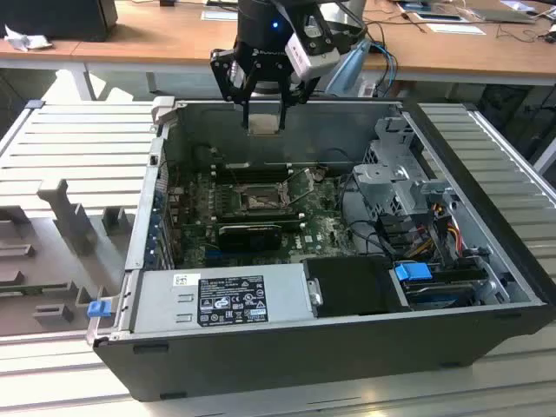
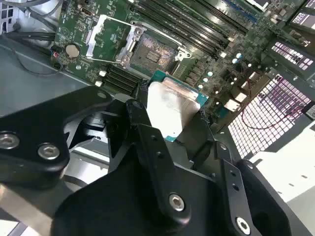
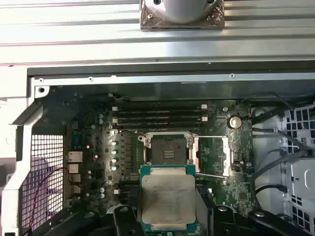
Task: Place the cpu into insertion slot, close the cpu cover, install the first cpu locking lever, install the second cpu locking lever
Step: 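Place the cpu into insertion slot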
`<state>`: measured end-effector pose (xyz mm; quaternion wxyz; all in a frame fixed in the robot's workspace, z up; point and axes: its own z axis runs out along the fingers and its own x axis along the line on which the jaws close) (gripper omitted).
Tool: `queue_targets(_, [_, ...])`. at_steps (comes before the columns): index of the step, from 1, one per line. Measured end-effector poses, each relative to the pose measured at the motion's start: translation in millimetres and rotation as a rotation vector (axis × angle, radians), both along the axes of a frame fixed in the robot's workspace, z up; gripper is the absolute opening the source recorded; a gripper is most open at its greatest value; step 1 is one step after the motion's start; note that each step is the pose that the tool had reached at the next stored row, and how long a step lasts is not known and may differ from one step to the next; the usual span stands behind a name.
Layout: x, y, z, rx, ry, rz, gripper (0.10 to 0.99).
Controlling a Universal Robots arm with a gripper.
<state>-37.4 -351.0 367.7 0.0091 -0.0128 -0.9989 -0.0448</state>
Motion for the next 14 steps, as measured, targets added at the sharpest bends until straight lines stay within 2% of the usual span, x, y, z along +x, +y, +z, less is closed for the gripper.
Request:
queue_targets(1, [0.0, 0.0, 0.0, 0.000, 0.0000, -0.020, 0.529])
queue_targets(2, [0.0, 0.0, -0.1, 0.000, 0.0001, -0.074, 0.529])
queue_targets(9, [0.1, -0.5, -3.0, 0.000, 0.0000, -0.086, 0.529])
queue_targets(14, [0.0, -0.5, -3.0, 0.000, 0.0001, -0.169, 0.529])
